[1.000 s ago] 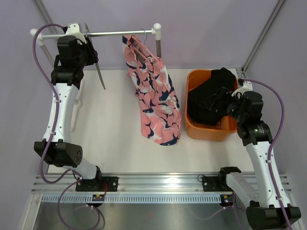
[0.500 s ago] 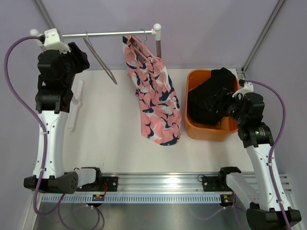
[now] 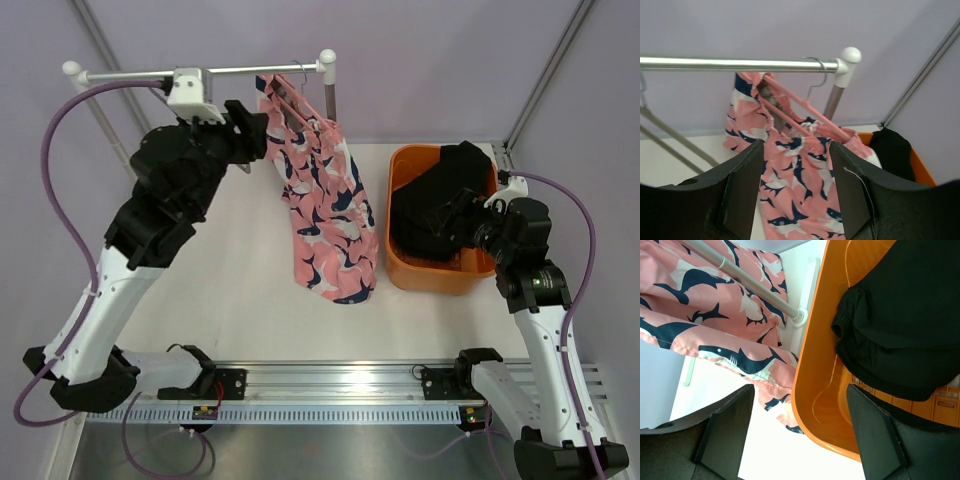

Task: Remove the shorts from the hanger

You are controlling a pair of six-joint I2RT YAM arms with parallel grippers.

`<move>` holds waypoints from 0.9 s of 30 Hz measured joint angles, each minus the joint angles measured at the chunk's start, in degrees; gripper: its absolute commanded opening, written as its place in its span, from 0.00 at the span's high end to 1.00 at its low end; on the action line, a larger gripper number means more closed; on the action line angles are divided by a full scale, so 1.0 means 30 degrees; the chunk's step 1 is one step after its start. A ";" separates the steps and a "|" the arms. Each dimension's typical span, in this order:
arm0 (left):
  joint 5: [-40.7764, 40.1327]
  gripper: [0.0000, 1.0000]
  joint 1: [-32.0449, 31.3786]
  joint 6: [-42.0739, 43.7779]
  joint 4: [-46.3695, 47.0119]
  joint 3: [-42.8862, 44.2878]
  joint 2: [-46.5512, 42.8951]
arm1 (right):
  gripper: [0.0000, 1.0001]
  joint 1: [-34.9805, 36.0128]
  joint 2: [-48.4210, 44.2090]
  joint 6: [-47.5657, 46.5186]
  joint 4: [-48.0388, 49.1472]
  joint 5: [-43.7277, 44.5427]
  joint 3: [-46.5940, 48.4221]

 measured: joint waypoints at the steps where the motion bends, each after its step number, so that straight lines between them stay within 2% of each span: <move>1: -0.0641 0.40 -0.0678 0.0000 0.0233 0.0175 0.0415 | 0.17 0.0000 -0.0044 -0.0007 -0.0102 0.0051 0.0000; 4: -0.2433 0.40 -0.2273 -0.0058 0.0962 0.0517 0.2142 | 0.17 0.0000 -0.0204 -0.0080 -0.0605 0.0102 0.0000; 9: -0.4437 0.40 -0.3133 -0.0539 0.1537 0.1938 0.5952 | 0.17 0.0000 -0.0495 -0.0328 -0.1377 0.0197 0.0000; 15: -0.6790 0.37 -0.3147 -0.0940 0.1617 0.4473 0.9238 | 0.17 0.0022 -0.0991 -0.0437 -0.2033 0.0452 0.0000; 19: -0.8131 0.36 -0.3067 -0.0903 0.1829 0.5763 1.0214 | 0.17 0.0022 -0.1151 -0.0444 -0.2091 0.0466 0.0000; 27: -0.8473 0.36 -0.1457 -0.1647 0.1515 0.8087 1.1810 | 0.17 0.0073 -0.1188 -0.0452 -0.2375 0.0474 -0.0015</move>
